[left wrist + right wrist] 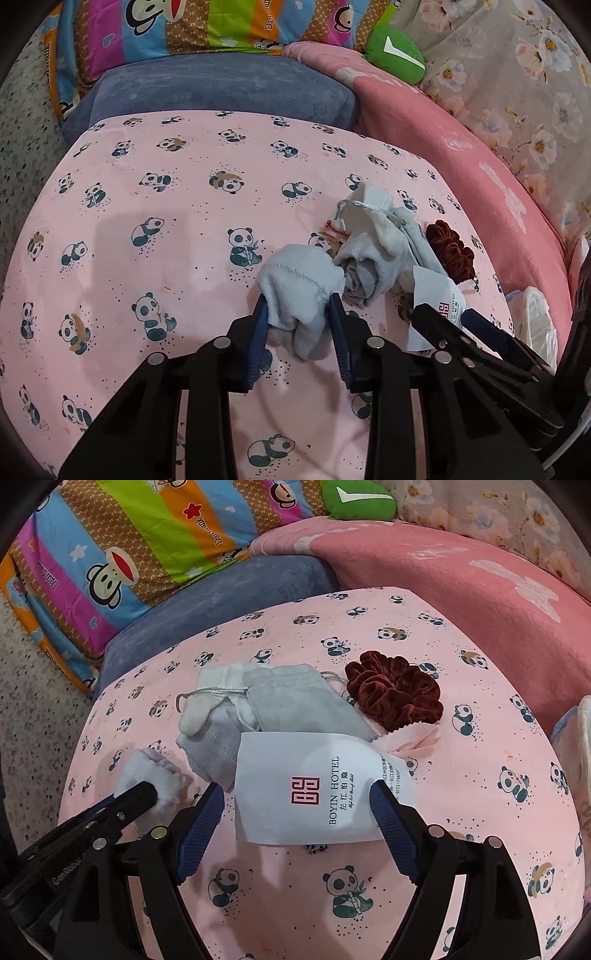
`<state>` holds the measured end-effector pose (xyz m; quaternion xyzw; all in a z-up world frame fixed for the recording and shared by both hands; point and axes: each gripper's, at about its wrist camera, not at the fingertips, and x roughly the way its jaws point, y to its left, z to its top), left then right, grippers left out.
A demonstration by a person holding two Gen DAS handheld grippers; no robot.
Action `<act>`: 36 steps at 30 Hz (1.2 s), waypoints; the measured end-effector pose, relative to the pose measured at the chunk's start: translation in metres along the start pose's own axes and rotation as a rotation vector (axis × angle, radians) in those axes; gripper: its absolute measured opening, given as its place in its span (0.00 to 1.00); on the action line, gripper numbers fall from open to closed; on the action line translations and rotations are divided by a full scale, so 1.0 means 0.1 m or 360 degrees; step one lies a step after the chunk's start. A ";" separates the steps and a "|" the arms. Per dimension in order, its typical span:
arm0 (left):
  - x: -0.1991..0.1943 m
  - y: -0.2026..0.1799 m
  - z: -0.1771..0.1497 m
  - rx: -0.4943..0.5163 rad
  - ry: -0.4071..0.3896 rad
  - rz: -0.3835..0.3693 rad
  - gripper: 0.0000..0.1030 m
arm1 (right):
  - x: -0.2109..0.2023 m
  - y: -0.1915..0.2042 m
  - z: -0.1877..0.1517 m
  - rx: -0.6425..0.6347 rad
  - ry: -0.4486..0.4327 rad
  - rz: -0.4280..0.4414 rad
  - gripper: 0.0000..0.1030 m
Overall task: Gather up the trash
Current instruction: 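Grasp a grey sock with the left tool while the right tool grasps the white hotel card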
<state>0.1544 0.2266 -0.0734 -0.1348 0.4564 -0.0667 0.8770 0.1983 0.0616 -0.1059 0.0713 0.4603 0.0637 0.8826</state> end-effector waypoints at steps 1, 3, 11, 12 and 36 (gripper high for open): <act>0.00 0.00 0.00 0.0000 0.0000 0.0006 0.30 | 0.02 0.03 0.00 -0.0018 0.0000 -0.0022 0.82; 0.01 0.02 0.01 -0.0004 0.0000 0.0006 0.30 | 0.06 0.06 -0.02 -0.0053 -0.0003 -0.0063 0.82; 0.02 -0.04 -0.03 0.0002 0.0019 -0.0020 0.30 | 0.12 0.03 -0.09 -0.0128 0.0009 -0.0107 0.80; 0.02 -0.04 -0.03 0.0004 0.0020 -0.0020 0.30 | 0.11 0.01 -0.10 -0.0128 0.0011 -0.0102 0.78; -0.06 -0.44 -0.25 0.0089 0.0057 -0.0049 0.30 | -0.30 -0.50 -0.28 0.0113 -0.0004 0.0144 0.07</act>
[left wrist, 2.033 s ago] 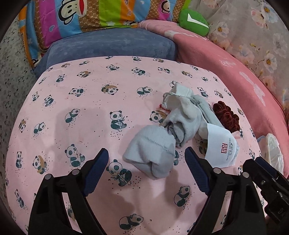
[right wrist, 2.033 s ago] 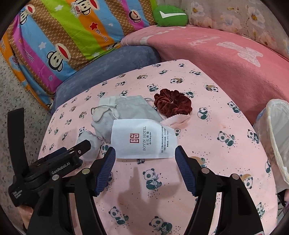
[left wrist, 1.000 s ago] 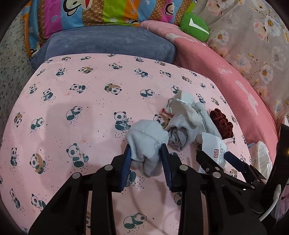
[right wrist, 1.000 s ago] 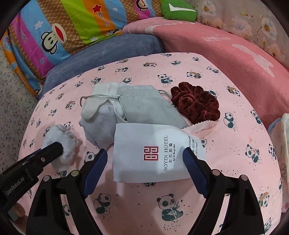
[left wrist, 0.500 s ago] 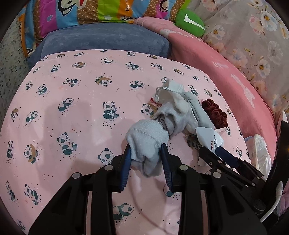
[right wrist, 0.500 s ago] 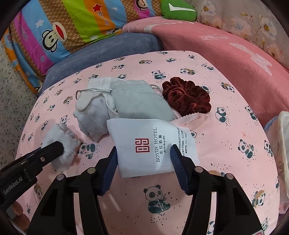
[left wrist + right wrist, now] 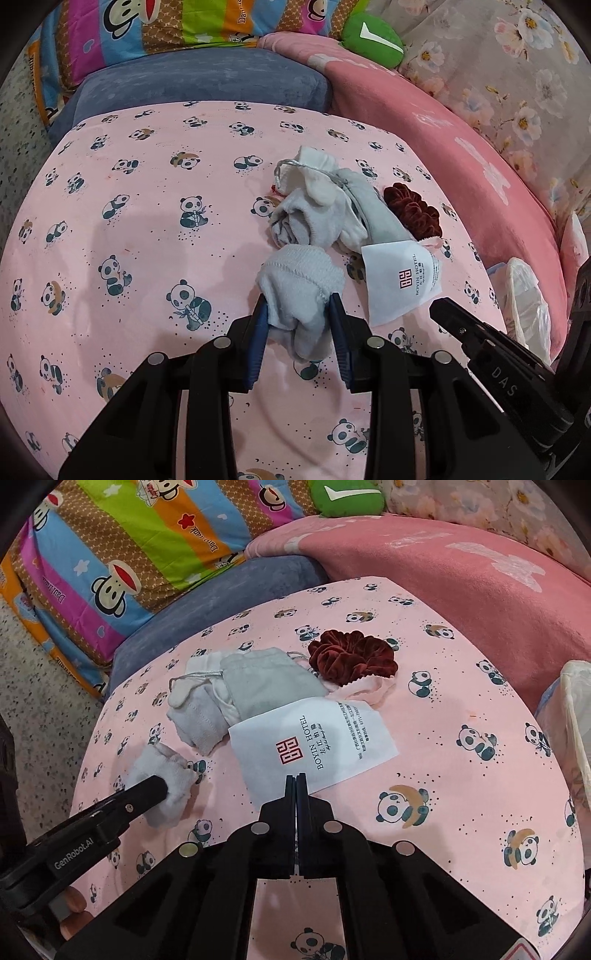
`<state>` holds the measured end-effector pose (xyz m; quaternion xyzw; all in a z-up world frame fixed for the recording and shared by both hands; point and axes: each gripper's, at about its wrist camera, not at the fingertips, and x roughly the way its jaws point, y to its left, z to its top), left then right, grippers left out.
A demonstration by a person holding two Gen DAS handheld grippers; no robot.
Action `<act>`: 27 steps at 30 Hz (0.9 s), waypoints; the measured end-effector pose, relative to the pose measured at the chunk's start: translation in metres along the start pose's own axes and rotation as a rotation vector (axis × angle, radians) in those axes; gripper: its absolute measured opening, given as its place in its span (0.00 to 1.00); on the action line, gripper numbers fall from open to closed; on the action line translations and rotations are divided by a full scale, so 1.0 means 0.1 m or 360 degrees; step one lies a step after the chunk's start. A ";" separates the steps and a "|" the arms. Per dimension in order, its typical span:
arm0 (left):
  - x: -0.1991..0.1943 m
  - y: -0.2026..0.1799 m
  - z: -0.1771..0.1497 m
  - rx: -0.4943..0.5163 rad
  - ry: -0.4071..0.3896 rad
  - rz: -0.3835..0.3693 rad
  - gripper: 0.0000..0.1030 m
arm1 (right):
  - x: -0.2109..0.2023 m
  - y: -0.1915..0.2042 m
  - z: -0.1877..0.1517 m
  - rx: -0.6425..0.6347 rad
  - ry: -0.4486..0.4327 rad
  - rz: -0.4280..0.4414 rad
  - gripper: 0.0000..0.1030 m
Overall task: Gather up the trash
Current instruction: 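Grasp a grey sock with the left tool while the right tool grasps the white hotel card, then carry sock and card over the trash bin and open both tools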
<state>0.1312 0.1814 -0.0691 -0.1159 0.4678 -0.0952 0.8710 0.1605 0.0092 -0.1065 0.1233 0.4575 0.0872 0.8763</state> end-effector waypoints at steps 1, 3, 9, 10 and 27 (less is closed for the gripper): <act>-0.01 -0.02 0.00 0.0005 -0.0002 0.0002 0.30 | -0.02 -0.02 0.02 0.0022 -0.0005 0.0002 0.19; -0.02 -0.03 0.01 0.0022 -0.0013 0.0012 0.30 | -0.05 -0.06 0.06 0.0110 -0.0065 0.0015 0.49; -0.05 0.01 0.07 0.0022 -0.0035 0.0037 0.30 | 0.12 0.05 0.34 0.0052 -0.0114 -0.0018 0.55; -0.05 0.02 0.08 0.0021 -0.0037 0.0041 0.30 | 0.15 0.05 0.38 0.0038 -0.0110 -0.0018 0.55; 0.00 0.00 -0.09 0.0014 0.0028 0.0034 0.30 | 0.11 0.01 -0.16 -0.0318 0.0002 -0.0262 0.47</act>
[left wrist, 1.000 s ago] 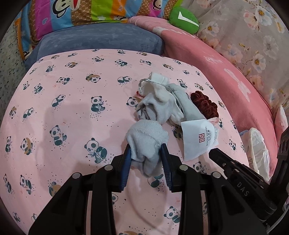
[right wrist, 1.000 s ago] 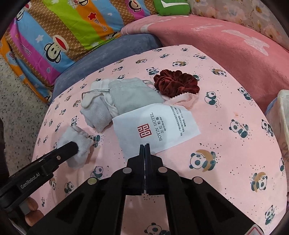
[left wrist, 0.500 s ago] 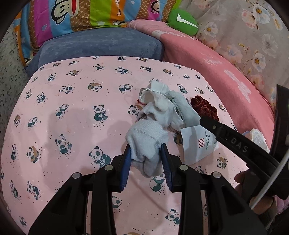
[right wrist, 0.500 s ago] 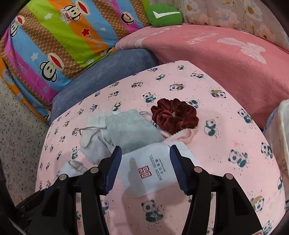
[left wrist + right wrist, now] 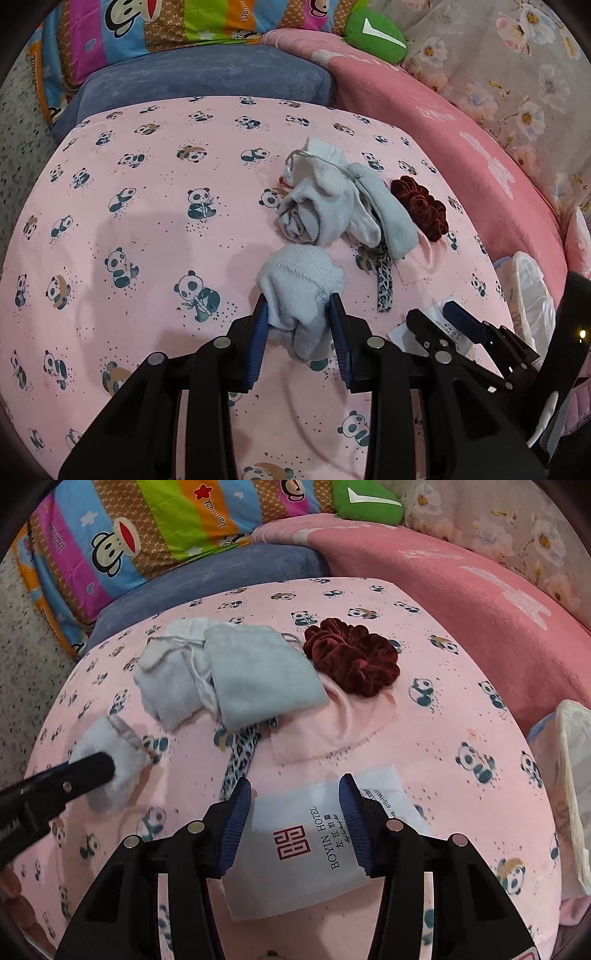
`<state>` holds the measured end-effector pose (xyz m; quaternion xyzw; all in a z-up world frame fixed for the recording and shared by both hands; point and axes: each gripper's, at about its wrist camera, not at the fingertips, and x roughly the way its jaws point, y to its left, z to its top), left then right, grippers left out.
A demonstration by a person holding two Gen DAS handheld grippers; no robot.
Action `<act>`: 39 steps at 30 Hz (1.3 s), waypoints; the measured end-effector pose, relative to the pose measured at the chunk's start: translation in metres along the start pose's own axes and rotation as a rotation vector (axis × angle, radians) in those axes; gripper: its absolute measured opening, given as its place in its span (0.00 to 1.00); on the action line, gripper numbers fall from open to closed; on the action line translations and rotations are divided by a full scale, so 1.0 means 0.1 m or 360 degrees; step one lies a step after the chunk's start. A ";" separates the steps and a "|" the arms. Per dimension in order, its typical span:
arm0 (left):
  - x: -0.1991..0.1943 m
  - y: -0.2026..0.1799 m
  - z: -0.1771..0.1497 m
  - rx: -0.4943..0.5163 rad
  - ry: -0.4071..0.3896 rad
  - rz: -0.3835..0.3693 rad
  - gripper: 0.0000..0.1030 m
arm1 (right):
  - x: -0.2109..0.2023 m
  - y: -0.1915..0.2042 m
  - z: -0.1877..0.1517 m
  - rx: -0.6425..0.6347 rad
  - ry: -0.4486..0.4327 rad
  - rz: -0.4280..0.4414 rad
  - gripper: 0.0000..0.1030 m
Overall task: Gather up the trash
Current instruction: 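Carry sock and card over the trash bin and open both tools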
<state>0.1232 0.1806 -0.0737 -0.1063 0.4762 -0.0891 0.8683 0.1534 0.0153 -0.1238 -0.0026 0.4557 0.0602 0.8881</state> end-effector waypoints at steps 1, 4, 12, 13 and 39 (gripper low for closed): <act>0.00 -0.03 -0.03 0.0009 0.0006 -0.0004 0.30 | -0.06 -0.03 -0.06 0.0017 -0.0014 -0.0002 0.47; -0.01 -0.12 -0.11 0.0031 0.0028 -0.0031 0.30 | -0.24 -0.22 -0.22 0.0146 -0.0050 0.0058 0.50; 0.03 -0.36 -0.24 0.0091 0.0082 -0.0103 0.30 | -0.43 -0.59 -0.47 0.0439 -0.0028 0.0191 0.54; 0.03 -0.40 -0.25 0.0106 0.0084 -0.0111 0.30 | -0.45 -0.61 -0.49 0.0437 -0.0033 0.0177 0.54; 0.00 -0.67 -0.36 0.0176 0.0090 -0.0078 0.31 | -0.43 -0.31 -0.71 -0.0172 -0.0021 -0.0111 0.58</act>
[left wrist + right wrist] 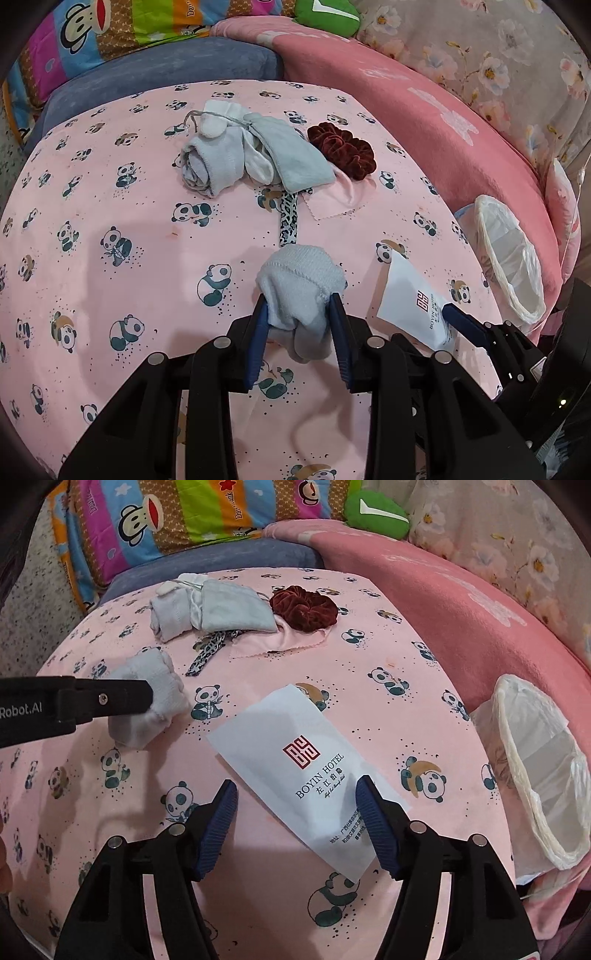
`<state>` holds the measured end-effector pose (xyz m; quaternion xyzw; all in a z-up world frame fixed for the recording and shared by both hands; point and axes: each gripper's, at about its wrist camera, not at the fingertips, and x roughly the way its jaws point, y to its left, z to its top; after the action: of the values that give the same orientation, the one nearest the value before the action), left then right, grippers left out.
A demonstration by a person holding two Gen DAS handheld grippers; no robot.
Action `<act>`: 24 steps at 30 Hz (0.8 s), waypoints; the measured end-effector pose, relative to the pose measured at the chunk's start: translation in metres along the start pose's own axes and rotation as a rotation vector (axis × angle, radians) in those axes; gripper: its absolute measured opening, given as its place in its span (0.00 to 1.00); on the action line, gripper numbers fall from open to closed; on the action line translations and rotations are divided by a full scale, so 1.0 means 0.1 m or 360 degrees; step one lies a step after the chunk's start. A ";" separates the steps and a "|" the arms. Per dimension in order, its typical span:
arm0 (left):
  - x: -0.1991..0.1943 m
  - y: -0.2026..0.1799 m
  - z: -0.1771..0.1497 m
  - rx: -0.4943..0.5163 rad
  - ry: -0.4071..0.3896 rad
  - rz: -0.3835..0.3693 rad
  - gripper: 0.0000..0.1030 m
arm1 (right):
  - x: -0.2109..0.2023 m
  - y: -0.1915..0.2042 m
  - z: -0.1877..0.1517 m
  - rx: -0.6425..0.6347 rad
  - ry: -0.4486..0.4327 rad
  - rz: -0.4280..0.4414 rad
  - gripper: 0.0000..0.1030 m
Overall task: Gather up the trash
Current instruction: 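Carry sock and card over the trash bin and open both tools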
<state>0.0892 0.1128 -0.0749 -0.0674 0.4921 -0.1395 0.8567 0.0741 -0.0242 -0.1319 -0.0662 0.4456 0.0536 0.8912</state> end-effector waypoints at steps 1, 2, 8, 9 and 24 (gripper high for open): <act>0.00 -0.01 0.00 0.0002 0.0000 0.0001 0.31 | -0.01 -0.02 0.00 0.0018 0.0000 -0.0002 0.53; 0.00 -0.02 0.00 0.0005 -0.0001 0.0001 0.31 | -0.02 -0.06 0.00 0.0048 -0.0003 0.0010 0.49; -0.03 -0.16 0.00 0.0043 -0.0007 0.0001 0.30 | -0.13 -0.21 0.00 0.0147 -0.0039 0.0087 0.31; -0.04 -0.19 0.01 0.0052 -0.0010 -0.0001 0.30 | -0.13 -0.24 0.01 0.0158 -0.0044 0.0098 0.29; -0.12 -0.94 0.13 0.0250 -0.0065 -0.0070 0.30 | -0.52 -1.01 0.01 0.0616 -0.0205 0.0301 0.07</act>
<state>0.0784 0.0269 -0.0351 -0.0136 0.4606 -0.1949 0.8658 0.0596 -0.1254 -0.0828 0.1517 0.3940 0.0547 0.9048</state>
